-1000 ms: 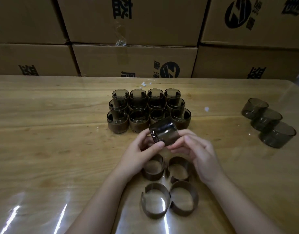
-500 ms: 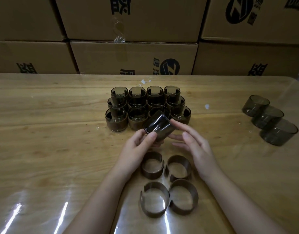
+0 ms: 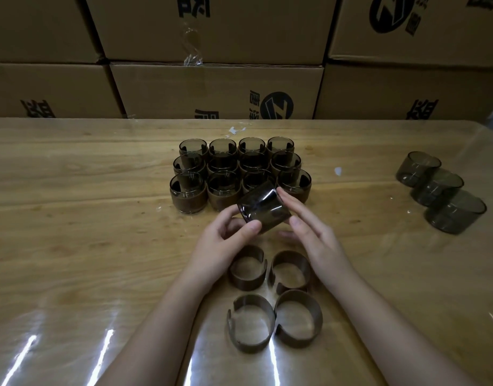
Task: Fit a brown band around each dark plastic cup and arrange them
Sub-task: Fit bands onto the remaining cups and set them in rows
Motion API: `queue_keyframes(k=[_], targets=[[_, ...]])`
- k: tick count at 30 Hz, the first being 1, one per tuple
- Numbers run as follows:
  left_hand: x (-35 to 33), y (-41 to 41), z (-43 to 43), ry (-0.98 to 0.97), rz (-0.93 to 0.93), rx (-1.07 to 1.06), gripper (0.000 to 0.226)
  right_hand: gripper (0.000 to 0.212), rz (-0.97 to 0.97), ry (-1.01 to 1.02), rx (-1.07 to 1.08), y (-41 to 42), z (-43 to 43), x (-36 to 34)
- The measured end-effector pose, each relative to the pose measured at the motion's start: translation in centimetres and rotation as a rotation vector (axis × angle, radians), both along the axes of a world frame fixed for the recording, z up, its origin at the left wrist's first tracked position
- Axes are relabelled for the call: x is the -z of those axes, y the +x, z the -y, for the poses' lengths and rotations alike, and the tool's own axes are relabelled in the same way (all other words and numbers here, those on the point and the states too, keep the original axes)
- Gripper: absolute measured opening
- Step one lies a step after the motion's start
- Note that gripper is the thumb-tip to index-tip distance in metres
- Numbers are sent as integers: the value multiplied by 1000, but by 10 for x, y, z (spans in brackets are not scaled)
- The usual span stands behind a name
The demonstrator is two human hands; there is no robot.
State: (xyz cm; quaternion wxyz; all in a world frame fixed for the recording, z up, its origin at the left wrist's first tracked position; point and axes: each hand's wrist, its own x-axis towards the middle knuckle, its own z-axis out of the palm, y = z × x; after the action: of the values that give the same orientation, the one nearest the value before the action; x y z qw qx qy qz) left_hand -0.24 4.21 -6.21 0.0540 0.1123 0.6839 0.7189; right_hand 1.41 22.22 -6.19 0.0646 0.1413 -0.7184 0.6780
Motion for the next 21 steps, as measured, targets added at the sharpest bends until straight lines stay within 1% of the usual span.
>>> queue_keyframes(k=[4, 7, 11, 15, 21], targets=[[2, 0, 2, -29, -24, -3, 46, 36, -2, 12, -13, -1, 1, 1], [0, 0, 2, -25, -46, -15, 41, 38, 4, 25, -18, -1, 0, 1], [-1, -1, 0, 9, -51, -51, 41, 40, 23, 28, -8, 0, 1, 0], [0, 0, 0, -13, -76, -80, 38, 41, 16, 40, 8, 1, 2, 0], [-2, 1, -1, -92, -128, -162, 48, 41, 31, 60, 18, 0, 0, 0]])
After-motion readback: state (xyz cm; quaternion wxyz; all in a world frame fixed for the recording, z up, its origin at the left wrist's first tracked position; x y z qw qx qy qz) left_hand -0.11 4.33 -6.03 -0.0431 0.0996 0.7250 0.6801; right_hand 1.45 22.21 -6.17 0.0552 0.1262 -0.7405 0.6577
